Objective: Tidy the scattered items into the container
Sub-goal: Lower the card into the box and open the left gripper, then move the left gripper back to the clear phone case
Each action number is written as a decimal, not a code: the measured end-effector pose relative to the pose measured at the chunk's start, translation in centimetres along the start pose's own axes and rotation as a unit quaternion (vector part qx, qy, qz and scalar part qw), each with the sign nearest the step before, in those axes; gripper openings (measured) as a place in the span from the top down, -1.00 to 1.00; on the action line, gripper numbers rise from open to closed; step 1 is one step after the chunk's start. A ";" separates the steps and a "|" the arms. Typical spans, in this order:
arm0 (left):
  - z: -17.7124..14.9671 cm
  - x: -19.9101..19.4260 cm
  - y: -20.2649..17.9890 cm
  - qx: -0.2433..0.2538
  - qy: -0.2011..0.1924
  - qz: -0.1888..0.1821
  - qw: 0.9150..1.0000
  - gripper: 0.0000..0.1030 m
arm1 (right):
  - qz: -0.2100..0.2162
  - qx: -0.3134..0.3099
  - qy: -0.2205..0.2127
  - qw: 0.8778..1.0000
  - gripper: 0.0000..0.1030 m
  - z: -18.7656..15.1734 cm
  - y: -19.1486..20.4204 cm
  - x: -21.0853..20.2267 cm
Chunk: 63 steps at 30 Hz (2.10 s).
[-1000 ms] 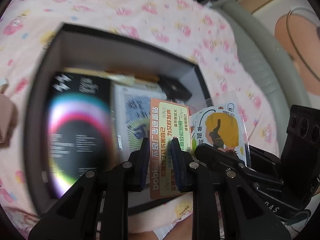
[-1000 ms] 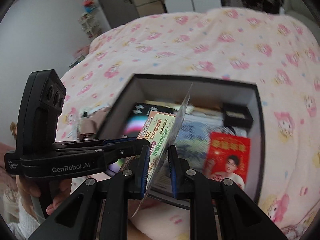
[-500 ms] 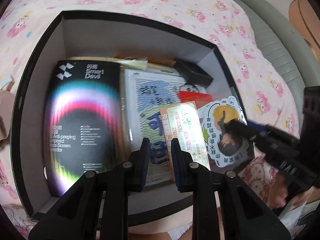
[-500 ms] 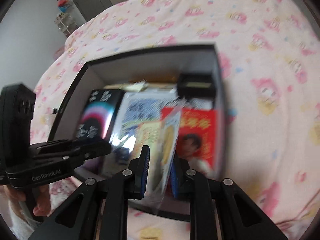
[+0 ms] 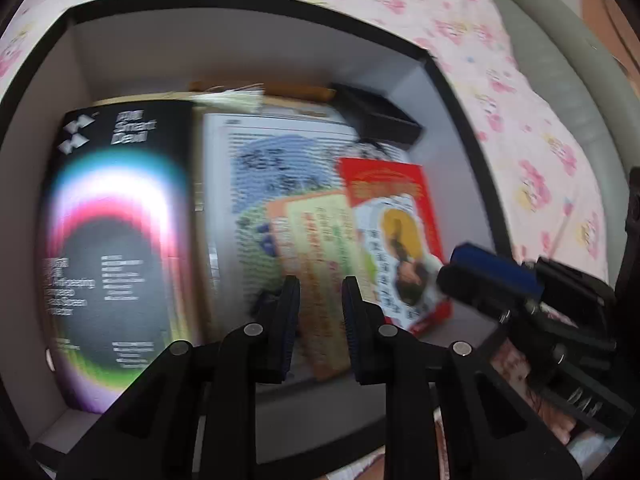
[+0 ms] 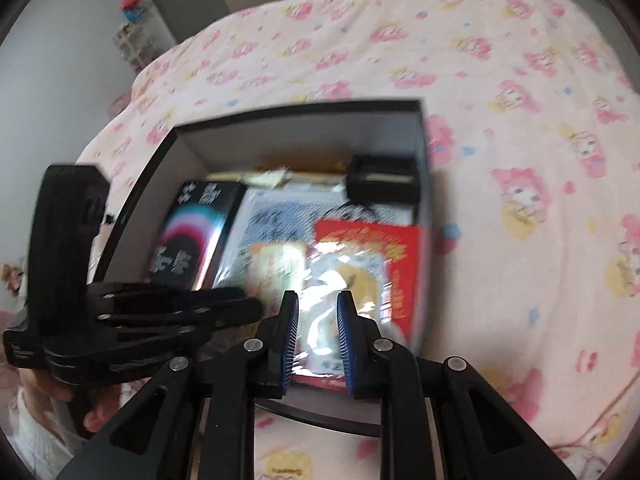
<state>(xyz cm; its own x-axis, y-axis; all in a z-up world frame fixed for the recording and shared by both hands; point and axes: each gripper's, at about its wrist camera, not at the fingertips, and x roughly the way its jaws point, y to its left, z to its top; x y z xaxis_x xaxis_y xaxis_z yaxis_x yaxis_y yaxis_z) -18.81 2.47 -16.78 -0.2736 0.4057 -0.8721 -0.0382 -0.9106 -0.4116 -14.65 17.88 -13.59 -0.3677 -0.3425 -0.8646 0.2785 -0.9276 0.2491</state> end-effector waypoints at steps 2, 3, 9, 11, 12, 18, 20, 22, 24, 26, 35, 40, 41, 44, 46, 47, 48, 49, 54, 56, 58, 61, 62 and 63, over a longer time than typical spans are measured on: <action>0.2 -0.4 0.6 -0.011 -0.008 0.005 1.000 0.60 | -0.006 -0.012 0.015 1.000 0.67 0.2 0.5 1.1; 0.4 -0.4 0.9 -0.018 -0.010 0.009 1.000 0.60 | -0.010 -0.017 0.023 1.000 0.67 0.3 0.8 1.8; 2.0 0.9 0.9 -0.022 0.009 -0.005 1.000 0.58 | 0.003 0.006 0.050 0.999 0.67 -0.3 0.3 3.9; 2.5 1.2 0.2 -0.008 0.026 -0.018 0.999 0.40 | 0.006 0.010 0.046 0.999 0.67 -0.5 0.2 3.4; 2.6 1.0 0.1 -0.010 0.027 -0.032 0.999 0.38 | 0.001 0.011 0.039 0.999 0.67 -0.4 0.2 3.1; 2.4 0.0 1.5 -0.033 0.009 0.002 0.999 0.37 | -0.004 0.018 0.017 1.000 0.68 -0.2 -0.2 2.1; 2.3 0.3 1.0 -0.026 0.012 0.009 1.000 0.35 | -0.012 0.009 0.023 1.000 0.68 -0.1 0.2 2.7; 2.3 0.6 0.1 -0.014 0.022 -0.009 1.000 0.24 | -0.013 0.009 0.031 0.999 0.67 -0.1 0.3 3.1; 2.1 1.1 -0.5 -0.007 0.030 -0.028 0.999 0.24 | -0.010 0.007 0.036 0.999 0.67 -0.3 0.4 3.2; 2.0 1.0 -0.5 -0.005 0.027 -0.036 0.999 0.23 | -0.021 0.003 0.033 0.999 0.68 -0.6 0.5 3.0; -1.0 -4.2 -0.1 0.001 -0.049 -0.030 0.998 0.23 | -0.050 0.047 -0.013 0.998 0.67 -2.0 0.5 0.2; -2.3 -7.1 -2.0 0.025 -0.097 -0.015 0.995 0.11 | -0.087 0.023 -0.055 0.994 0.66 -2.3 1.8 -3.4; -2.6 -7.8 -2.5 0.032 -0.105 -0.011 0.994 0.10 | -0.091 0.018 -0.069 0.993 0.64 -2.4 2.2 -4.2; -3.4 -9.4 -3.6 0.052 -0.127 -0.007 0.991 0.07 | -0.088 0.012 -0.093 0.992 0.53 -2.8 3.4 -6.4; -4.6 -11.0 -3.5 0.057 -0.137 -0.007 0.989 0.05 | -0.082 0.006 -0.099 0.992 0.52 -3.2 4.3 -7.6; -5.0 -11.8 -3.6 0.060 -0.142 -0.008 0.988 0.07 | -0.082 0.001 -0.102 0.991 0.52 -3.4 4.9 -8.1; -5.5 -12.5 -3.7 0.061 -0.147 -0.004 0.987 0.07 | -0.082 -0.004 -0.105 0.991 0.52 -3.4 5.4 -8.3; -6.0 -13.3 -3.5 0.062 -0.151 0.000 0.987 0.07 | -0.084 -0.007 -0.109 0.990 0.52 -3.6 6.0 -8.7; -7.6 -15.9 -2.8 0.061 -0.159 0.004 0.985 0.07 | -0.073 -0.021 -0.115 0.991 0.52 -4.0 8.6 -9.9; -8.3 -16.9 -2.2 0.060 -0.163 0.007 0.985 0.07 | -0.075 -0.034 -0.118 0.990 0.52 -4.5 9.8 -10.4; -8.9 -17.8 -1.5 0.056 -0.167 0.009 0.984 0.07 | -0.076 -0.048 -0.122 0.988 0.52 -4.8 11.2 -10.7; -9.6 -19.2 -0.4 0.048 -0.171 0.010 0.984 0.07 | -0.069 -0.064 -0.124 0.988 0.52 -4.9 12.9 -11.0; -9.9 -19.6 -0.2 0.047 -0.173 0.014 0.984 0.07 | -0.067 -0.069 -0.123 0.988 0.52 -4.9 13.5 -11.0; -10.2 -20.2 0.2 0.047 -0.176 0.020 0.983 0.07 | -0.065 -0.077 -0.123 0.987 0.52 -5.0 14.3 -11.1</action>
<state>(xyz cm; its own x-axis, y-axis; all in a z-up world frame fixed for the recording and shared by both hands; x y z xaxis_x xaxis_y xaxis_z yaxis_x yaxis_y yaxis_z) -3.54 -5.05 -1.95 -0.5924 0.3320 -0.7341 -0.1050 -0.9352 -0.3382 -2.20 9.19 -2.61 -0.6083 -0.2648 -0.7483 0.3386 -0.9392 0.0571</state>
